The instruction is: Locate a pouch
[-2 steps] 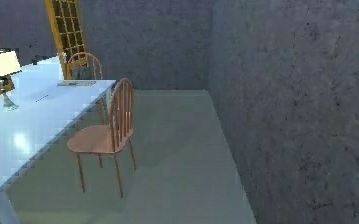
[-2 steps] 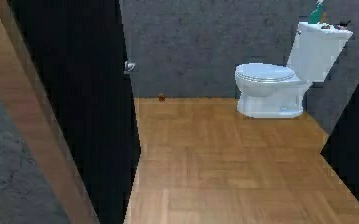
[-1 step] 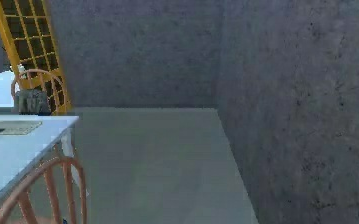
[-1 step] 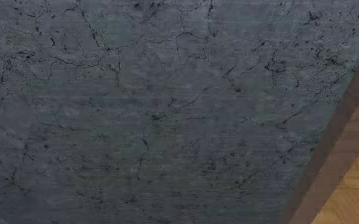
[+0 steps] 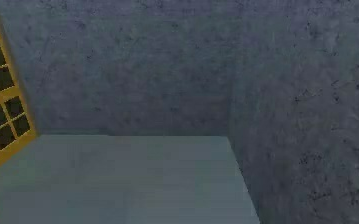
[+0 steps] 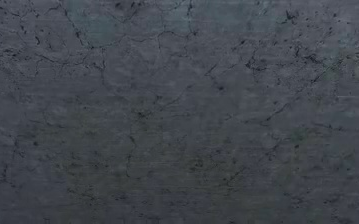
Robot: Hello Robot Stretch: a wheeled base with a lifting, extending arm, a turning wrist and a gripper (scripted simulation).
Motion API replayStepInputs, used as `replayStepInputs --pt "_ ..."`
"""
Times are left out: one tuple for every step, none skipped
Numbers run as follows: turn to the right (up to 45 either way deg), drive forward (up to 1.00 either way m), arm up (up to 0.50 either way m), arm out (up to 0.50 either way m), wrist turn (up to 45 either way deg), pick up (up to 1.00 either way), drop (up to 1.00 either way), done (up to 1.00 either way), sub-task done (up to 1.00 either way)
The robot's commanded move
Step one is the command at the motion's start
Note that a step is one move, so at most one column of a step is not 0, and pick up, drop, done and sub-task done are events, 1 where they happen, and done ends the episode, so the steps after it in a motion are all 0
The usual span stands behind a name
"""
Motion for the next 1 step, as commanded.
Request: replayStepInputs --pt "-45.0 0.0 0.0 0.0 0.0 0.0 0.0 0.0 0.0"
